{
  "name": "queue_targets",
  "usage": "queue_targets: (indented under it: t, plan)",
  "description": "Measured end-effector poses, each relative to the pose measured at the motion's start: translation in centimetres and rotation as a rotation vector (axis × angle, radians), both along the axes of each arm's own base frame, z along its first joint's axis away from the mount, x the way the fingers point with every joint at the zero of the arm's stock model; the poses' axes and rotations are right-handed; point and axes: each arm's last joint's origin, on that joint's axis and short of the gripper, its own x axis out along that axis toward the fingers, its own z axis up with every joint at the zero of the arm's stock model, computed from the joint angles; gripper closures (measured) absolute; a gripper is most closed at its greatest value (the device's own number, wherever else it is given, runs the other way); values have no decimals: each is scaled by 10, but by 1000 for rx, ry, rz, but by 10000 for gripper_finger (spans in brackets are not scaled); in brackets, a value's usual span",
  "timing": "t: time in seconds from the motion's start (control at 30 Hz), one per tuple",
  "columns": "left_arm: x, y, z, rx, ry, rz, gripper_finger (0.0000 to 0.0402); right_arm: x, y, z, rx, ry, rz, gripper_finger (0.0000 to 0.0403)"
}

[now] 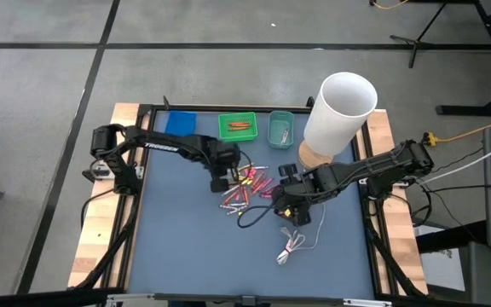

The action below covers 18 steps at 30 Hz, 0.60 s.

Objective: Sort crayons
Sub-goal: Put the gray crayon into the dark green bin

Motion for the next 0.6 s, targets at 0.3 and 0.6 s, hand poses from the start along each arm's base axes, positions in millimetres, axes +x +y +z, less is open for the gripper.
queue_targets:
  t: [0.3,0.6]
  plan:
    - [34,21,24,-30,-446,62,401,1,0,0,10,-10,-19,240]
    - [67,40,24,-51,-812,201,401,2,1,1,16,-20,-21,240]
